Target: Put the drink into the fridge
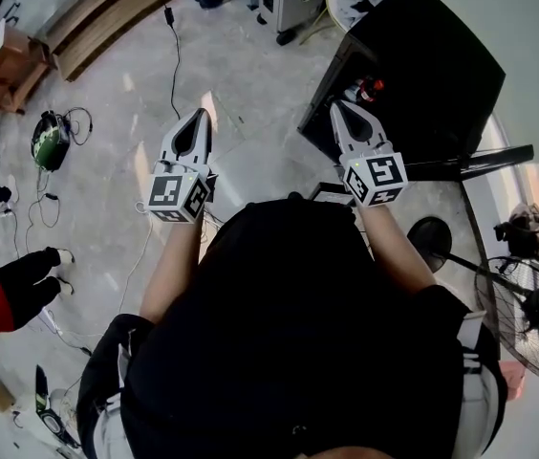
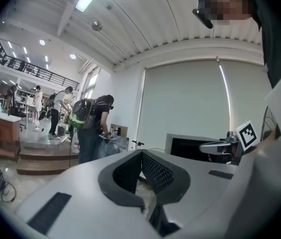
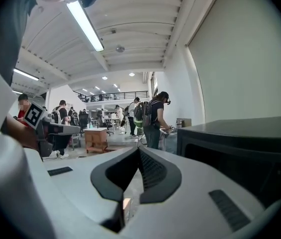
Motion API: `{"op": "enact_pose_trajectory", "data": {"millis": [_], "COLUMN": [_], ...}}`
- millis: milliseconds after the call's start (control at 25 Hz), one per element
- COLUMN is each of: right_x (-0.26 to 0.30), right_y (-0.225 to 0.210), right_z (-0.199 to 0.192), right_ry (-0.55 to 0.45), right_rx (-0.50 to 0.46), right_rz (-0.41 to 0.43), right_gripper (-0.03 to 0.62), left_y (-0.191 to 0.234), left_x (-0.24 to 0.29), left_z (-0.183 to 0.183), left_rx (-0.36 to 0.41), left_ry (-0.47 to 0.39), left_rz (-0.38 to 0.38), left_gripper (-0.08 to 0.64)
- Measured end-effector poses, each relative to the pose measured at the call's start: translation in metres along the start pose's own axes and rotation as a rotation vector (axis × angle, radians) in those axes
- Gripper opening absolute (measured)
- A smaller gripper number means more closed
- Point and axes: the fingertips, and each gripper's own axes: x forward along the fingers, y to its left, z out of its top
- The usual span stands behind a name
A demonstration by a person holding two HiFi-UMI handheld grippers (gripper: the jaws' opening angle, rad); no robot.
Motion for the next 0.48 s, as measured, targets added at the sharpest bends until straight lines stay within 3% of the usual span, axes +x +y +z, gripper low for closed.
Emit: {"op": "enact_pose_trajectory", "data": {"millis": [160, 480], "right_x": [0.000, 0.007], "right_y": [-0.006, -0.009], "right_z": [0.001, -0.002], "right_ry": [-0.007, -0.007], "right_rx": [0.015, 0.065], "right_rz": [-0.015, -0.031], "right_gripper": [0.021, 0.021], "left_y": [-0.001, -0.013], "left_x": [0.009, 0.031], "left_z": [-0.003, -0.007], "left_rx": [-0.021, -0.135], "left_ry": [0.010, 0.011], "left_rz": [-0.023, -0.103], "left_gripper": [0.015, 0.015]}}
